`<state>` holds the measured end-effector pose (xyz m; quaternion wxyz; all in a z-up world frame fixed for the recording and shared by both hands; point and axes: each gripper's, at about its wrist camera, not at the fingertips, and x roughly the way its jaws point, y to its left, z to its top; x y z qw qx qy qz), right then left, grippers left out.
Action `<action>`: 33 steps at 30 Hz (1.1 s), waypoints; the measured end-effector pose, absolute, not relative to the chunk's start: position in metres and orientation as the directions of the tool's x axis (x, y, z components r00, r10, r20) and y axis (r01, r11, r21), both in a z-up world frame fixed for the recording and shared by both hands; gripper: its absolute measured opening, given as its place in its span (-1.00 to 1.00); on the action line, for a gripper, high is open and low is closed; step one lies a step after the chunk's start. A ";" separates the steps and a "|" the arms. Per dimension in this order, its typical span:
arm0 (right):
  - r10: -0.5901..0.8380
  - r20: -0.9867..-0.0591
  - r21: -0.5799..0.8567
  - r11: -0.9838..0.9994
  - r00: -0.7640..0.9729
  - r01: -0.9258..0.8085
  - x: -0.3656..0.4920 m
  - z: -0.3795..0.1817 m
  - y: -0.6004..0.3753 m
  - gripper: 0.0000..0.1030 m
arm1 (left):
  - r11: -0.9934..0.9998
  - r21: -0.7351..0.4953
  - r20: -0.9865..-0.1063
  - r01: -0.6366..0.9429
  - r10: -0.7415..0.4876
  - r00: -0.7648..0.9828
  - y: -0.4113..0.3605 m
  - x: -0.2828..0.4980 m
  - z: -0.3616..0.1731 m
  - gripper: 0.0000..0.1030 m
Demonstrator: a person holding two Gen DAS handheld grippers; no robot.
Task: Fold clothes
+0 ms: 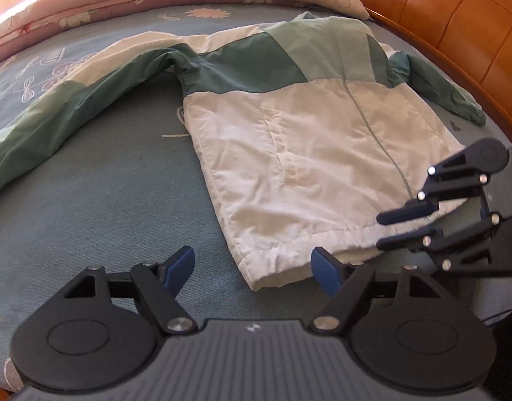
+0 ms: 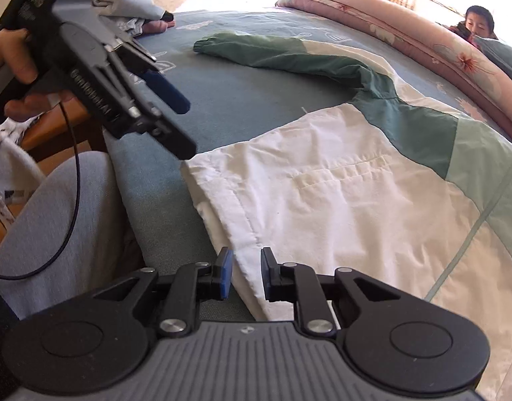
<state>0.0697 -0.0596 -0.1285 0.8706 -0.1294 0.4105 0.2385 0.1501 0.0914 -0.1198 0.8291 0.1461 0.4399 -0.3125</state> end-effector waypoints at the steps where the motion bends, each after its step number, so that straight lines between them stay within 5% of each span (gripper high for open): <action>1: 0.295 -0.765 -0.023 0.875 0.572 -0.483 0.068 -0.126 -0.066 -0.40 | 0.752 0.014 -0.826 0.659 -0.363 0.432 0.085 0.143 -0.124 0.52; 5: 0.287 -0.726 0.043 0.926 0.625 -0.375 0.060 -0.115 -0.095 -0.32 | 0.764 0.120 -0.836 0.634 -0.267 0.479 0.072 0.137 -0.152 0.42; 9: 0.230 -0.702 0.052 0.960 0.674 -0.273 0.048 -0.106 -0.127 -0.24 | 0.815 0.029 -0.807 0.578 -0.322 0.494 0.080 0.148 -0.159 0.30; 10: 0.213 -0.698 0.053 0.967 0.683 -0.248 0.044 -0.106 -0.135 -0.24 | 0.831 0.025 -0.798 0.555 -0.318 0.511 0.080 0.150 -0.160 0.19; 12: 0.185 -0.692 0.063 0.979 0.698 -0.196 0.037 -0.105 -0.151 -0.24 | 0.851 0.019 -0.798 0.525 -0.304 0.520 0.079 0.154 -0.165 -0.58; 13: 0.165 -0.691 0.069 0.984 0.703 -0.164 0.032 -0.106 -0.160 -0.24 | 0.858 0.014 -0.799 0.514 -0.299 0.522 0.079 0.155 -0.167 -0.76; 23: -0.250 -0.745 -0.074 0.952 0.619 0.296 -0.032 -0.114 -0.282 -0.10 | 0.893 0.155 -0.685 0.423 -0.212 0.697 0.080 0.122 -0.132 -0.87; 26: -0.245 -0.763 0.082 0.881 0.598 0.465 -0.056 -0.116 -0.344 0.02 | 0.888 0.177 -0.661 0.425 -0.213 0.720 0.076 0.115 -0.123 -0.87; 33: -0.041 -0.796 0.370 0.758 0.604 0.538 -0.050 -0.170 -0.387 0.02 | 0.913 0.152 -0.675 0.378 -0.184 0.714 0.079 0.114 -0.130 -0.87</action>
